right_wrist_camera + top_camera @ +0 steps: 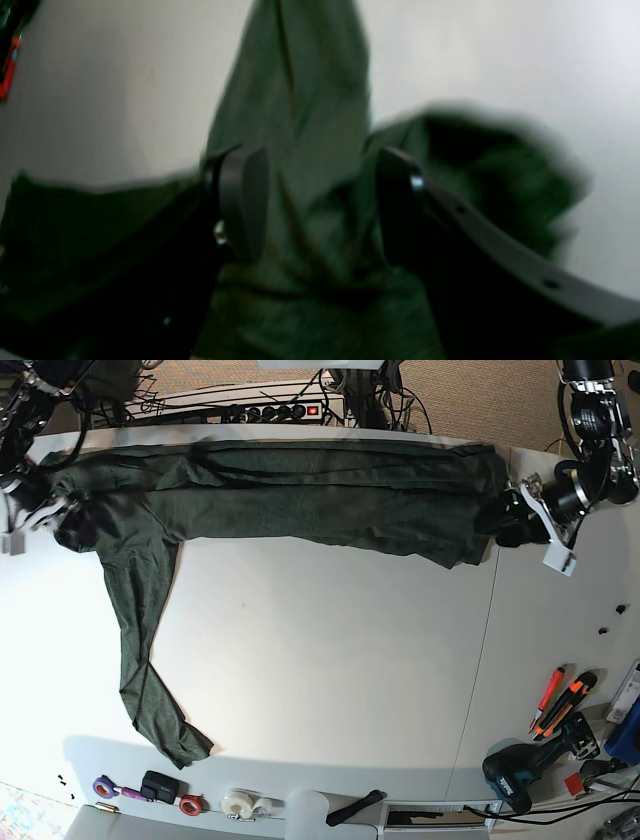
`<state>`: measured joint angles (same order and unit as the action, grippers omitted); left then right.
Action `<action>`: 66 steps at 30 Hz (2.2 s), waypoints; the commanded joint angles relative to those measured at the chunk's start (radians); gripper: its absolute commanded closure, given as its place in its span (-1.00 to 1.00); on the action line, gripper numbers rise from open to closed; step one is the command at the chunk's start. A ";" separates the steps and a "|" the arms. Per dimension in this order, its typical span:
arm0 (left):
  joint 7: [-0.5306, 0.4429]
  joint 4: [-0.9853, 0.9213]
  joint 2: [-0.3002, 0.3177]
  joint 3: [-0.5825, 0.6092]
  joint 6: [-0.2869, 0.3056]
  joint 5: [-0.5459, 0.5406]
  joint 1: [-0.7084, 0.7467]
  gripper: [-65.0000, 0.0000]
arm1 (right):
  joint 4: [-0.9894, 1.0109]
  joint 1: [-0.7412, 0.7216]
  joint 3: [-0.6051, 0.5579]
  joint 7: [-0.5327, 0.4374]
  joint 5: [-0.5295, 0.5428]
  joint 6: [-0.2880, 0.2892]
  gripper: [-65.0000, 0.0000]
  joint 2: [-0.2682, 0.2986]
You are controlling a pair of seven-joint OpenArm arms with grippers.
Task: Layout the t-shirt on the table in an organized manner, then fold the t-shirt properly
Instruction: 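Release the left gripper and grasp the sleeve cuff with the right gripper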
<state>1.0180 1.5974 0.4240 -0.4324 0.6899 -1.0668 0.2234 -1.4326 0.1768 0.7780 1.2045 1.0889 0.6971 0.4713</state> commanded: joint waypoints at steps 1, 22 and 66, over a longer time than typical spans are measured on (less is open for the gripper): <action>-0.045 0.018 0.035 -0.014 0.008 -0.029 -0.027 -0.06 | -0.016 -0.023 0.010 -0.054 0.029 0.001 -0.03 0.061; -0.062 0.018 0.083 -0.113 -0.020 0.017 -0.154 -0.06 | 0.428 -0.588 -0.478 -0.621 -0.688 -0.187 -0.03 -0.013; -0.068 0.017 0.082 -0.113 -0.020 0.020 -0.151 0.04 | 0.180 -0.552 -0.560 -0.473 -0.952 -0.287 1.00 -0.156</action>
<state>0.9714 1.6016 0.4877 -0.5381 0.6666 -1.0267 0.0856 -1.2407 -0.3485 0.2142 0.7544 0.1276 0.4061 0.2989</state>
